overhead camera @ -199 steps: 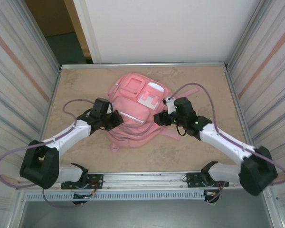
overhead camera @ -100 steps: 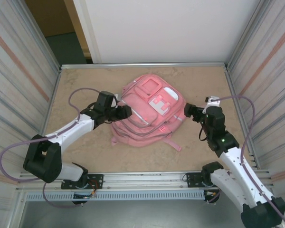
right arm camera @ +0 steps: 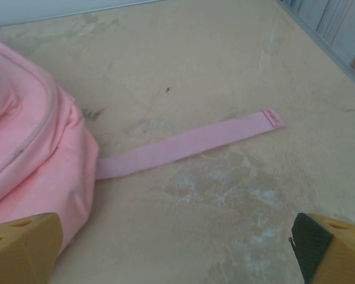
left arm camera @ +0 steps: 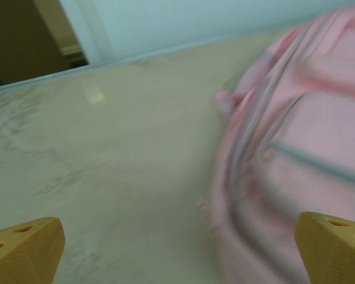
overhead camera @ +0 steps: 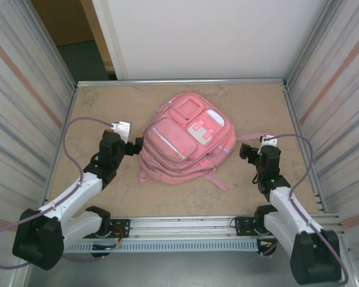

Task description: Pack the student bag

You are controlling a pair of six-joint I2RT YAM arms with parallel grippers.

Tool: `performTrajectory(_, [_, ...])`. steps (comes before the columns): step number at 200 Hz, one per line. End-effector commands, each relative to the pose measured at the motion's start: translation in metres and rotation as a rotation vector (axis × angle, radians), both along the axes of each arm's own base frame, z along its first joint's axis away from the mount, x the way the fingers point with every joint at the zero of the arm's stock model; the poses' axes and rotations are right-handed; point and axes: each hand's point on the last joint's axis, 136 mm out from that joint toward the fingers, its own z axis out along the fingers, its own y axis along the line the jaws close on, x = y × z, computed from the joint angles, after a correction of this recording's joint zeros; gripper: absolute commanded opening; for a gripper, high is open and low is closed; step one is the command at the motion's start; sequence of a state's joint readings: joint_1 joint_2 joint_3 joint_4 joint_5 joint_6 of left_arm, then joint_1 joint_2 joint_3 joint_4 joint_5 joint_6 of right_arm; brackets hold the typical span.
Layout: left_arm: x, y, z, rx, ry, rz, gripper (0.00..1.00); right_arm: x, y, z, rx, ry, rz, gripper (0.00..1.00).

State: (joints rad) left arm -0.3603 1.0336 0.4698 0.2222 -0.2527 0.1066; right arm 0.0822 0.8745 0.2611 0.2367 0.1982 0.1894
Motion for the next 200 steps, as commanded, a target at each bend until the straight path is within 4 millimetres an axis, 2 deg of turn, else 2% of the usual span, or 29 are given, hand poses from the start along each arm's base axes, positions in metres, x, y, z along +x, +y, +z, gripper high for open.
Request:
performTrajectory(1, [0.009,0.01,-0.001,0.205,-0.104,-0.079,0.99,0.027,0.01,0.01,0.019,-0.09,0.108,0.99])
performTrajectory(16, [0.004,0.0,-0.017,0.113,-0.091,-0.22,0.99,0.039,0.007,-0.001,0.056,-0.096,0.114,0.99])
performTrajectory(40, [0.01,0.022,-0.026,-0.095,-0.102,-0.148,0.99,0.058,0.005,-0.004,0.082,-0.1,0.142,0.99])
performTrajectory(63, [0.015,0.026,-0.033,-0.108,-0.117,-0.142,0.99,0.076,0.011,-0.007,0.023,-0.059,0.213,0.99])
performTrajectory(77, [0.02,0.025,-0.033,-0.118,-0.132,-0.153,0.99,0.081,0.0,-0.015,0.011,-0.061,0.155,0.99])
performTrajectory(88, [0.027,0.03,-0.043,-0.111,-0.122,-0.125,0.99,0.084,-0.009,-0.032,0.019,-0.071,0.106,0.99])
performTrajectory(93, [0.031,0.033,-0.046,-0.109,-0.123,-0.107,0.99,0.09,-0.01,-0.03,0.022,-0.108,0.107,0.99])
performTrajectory(100, [0.037,0.037,-0.054,-0.112,-0.113,-0.082,0.99,0.09,-0.007,-0.029,0.023,-0.082,0.134,0.99])
performTrajectory(107, [0.041,0.042,-0.061,-0.123,-0.103,-0.061,0.99,0.085,-0.005,-0.036,0.023,-0.032,0.138,0.99])
performTrajectory(116, [0.046,0.045,-0.06,-0.136,-0.121,-0.059,0.99,0.089,-0.004,-0.031,0.012,-0.094,0.145,0.99])
performTrajectory(128, [0.047,0.05,-0.064,-0.152,-0.057,-0.028,0.99,0.087,-0.016,-0.035,0.017,-0.039,0.069,0.99])
performTrajectory(140, [0.055,0.049,-0.066,-0.148,-0.048,-0.042,0.99,0.09,-0.014,-0.034,-0.003,-0.058,0.067,0.99])
performTrajectory(200, [0.056,0.053,-0.069,-0.165,-0.004,-0.019,0.99,0.09,-0.009,-0.035,-0.01,-0.032,0.089,0.99])
